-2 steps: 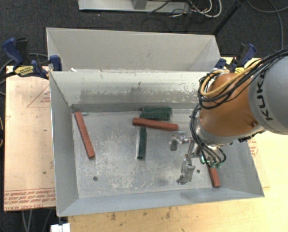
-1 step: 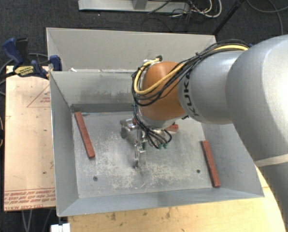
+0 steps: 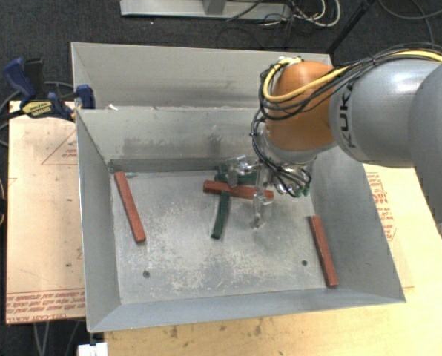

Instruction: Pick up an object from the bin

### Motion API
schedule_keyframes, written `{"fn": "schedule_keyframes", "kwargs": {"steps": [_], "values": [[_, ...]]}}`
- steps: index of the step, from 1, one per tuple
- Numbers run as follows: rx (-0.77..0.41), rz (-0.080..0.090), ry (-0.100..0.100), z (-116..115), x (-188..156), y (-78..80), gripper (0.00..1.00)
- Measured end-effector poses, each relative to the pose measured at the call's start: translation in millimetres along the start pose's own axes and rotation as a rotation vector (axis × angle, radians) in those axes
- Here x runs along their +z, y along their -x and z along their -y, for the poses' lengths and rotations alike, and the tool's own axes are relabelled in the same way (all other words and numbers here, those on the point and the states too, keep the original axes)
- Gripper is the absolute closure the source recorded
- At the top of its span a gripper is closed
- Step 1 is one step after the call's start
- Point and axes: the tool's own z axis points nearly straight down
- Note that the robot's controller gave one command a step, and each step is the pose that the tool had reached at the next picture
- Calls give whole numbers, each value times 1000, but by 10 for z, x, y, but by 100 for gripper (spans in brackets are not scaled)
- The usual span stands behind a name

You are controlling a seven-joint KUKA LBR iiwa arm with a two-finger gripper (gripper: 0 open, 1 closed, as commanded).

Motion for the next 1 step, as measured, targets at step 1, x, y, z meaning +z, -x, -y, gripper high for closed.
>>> {"fn": "schedule_keyframes", "kwargs": {"steps": [1], "values": [[-132, -3, 7, -365, 16, 80, 0]]}}
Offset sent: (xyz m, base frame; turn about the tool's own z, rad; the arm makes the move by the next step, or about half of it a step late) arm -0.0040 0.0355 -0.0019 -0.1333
